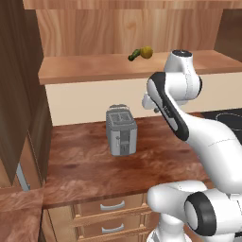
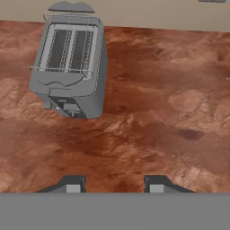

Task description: Pick the squashs from the cabinet and place them in one bowl. Pick the peach from the sink and place it in the other bowl.

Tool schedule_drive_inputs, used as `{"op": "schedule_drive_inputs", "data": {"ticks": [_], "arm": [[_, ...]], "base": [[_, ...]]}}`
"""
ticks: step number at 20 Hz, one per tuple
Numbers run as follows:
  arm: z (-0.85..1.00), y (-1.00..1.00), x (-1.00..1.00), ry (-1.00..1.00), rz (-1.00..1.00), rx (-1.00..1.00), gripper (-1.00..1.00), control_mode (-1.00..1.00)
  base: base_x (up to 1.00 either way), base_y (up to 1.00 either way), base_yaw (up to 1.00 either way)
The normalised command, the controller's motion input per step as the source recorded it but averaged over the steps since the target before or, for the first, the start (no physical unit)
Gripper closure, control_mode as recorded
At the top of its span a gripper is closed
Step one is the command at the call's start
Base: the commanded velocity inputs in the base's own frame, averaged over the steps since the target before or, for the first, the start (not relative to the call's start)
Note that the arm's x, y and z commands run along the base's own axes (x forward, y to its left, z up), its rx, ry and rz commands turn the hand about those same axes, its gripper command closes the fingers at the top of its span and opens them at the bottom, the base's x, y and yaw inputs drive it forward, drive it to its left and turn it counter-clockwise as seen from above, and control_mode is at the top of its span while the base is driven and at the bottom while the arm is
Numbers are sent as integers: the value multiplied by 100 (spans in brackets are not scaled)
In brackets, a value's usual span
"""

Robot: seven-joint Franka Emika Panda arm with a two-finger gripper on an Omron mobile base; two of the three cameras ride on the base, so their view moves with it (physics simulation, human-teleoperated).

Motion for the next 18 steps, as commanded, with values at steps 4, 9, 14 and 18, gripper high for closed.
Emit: {"op": "schedule_drive_inputs", "data": {"ticks": [4,9,14,18], "arm": [[0,0,-16,0,-1,0,-100,-100],[-4,0,0,-1,0,0,-100,-100],[0,1,-18,-13,0,-5,-100,-100],[21,6,-63,-38,0,-14,-100,-100]], "base": [[0,0,0],[0,0,0],[0,0,0],[0,0,0]]}}
